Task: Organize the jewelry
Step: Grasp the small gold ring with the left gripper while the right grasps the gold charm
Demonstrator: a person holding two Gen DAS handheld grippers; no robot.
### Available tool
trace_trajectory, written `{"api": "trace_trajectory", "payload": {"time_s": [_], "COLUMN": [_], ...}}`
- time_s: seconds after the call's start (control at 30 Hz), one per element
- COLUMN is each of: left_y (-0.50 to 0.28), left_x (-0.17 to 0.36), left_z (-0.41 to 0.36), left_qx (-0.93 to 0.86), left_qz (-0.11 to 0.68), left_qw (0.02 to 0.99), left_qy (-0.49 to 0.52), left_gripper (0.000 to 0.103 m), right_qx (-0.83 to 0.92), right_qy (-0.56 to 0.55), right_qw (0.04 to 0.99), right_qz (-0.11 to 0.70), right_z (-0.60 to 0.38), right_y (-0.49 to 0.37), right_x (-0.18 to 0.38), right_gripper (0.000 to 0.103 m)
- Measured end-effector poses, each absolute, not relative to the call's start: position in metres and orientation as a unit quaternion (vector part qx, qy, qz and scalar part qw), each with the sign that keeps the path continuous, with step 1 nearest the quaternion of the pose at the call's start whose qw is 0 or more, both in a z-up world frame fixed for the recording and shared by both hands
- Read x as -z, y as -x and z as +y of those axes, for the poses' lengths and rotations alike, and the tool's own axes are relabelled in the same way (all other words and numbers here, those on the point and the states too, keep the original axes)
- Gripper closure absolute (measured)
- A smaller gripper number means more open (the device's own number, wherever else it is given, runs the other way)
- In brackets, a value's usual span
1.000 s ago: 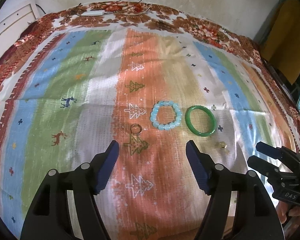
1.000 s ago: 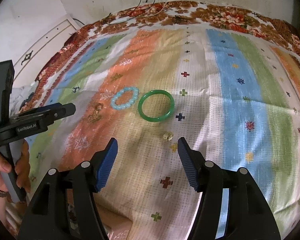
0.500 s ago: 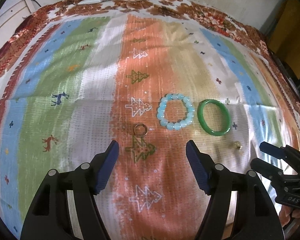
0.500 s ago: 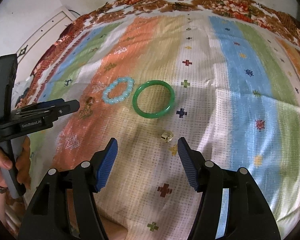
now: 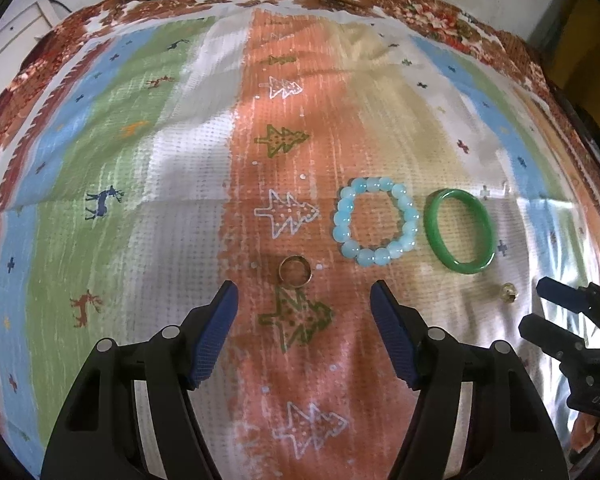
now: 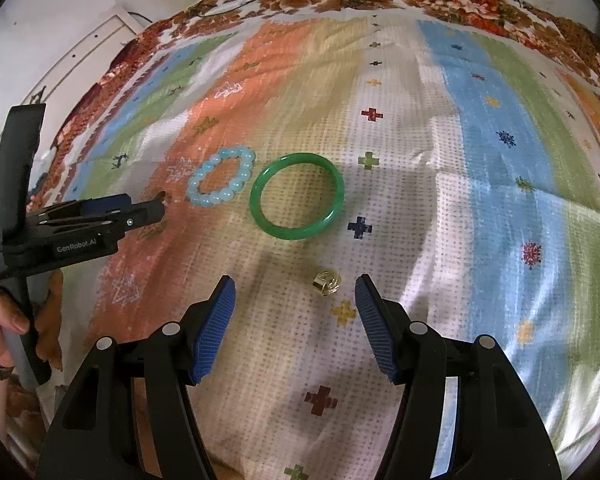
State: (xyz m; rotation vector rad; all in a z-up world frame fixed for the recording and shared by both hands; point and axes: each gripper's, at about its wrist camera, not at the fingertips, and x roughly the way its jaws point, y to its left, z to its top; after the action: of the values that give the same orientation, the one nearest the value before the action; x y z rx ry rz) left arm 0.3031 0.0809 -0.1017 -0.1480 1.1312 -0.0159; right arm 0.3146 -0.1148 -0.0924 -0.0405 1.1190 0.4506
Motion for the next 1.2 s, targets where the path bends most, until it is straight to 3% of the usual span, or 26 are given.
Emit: {"api": "trace_trajectory", "payload": {"time_s": [0.53, 0.8, 1.0, 1.2], "left_y": [-0.322, -0.325, -0.323, -0.323], "left_x": [0.117, 0.118, 0.119, 0.118], "left_z": [0.083, 0.08, 0.08, 0.082], "left_qx": [-0.014, -0.021, -0.024, -0.02], "left_qz": [0.547, 0.551, 0.546, 0.544], "left_qw": [0.835, 0.834, 0.837, 0.838], "left_qy": [0.055, 0.034, 0.024, 0.029], "left_gripper": [0.052, 0.076, 0.084, 0.084], "right_qx": [-0.197, -0.194, -0.182, -0.181], "right_qy": [0.036, 0.045, 0.051, 0.05], "right_qw": [0.807, 0.802, 0.803, 0.804], "right_qz": [0.555, 0.563, 0.564, 0.565], "right_z": [-0.104, -0.1, -0.102, -0.106], "right_y": [-0.334, -0.335, -0.337, -0.337], "right_x": [0.116, 0.119, 0.12, 0.121], "right_gripper": [0.041, 0.041, 0.055, 0.07]}}
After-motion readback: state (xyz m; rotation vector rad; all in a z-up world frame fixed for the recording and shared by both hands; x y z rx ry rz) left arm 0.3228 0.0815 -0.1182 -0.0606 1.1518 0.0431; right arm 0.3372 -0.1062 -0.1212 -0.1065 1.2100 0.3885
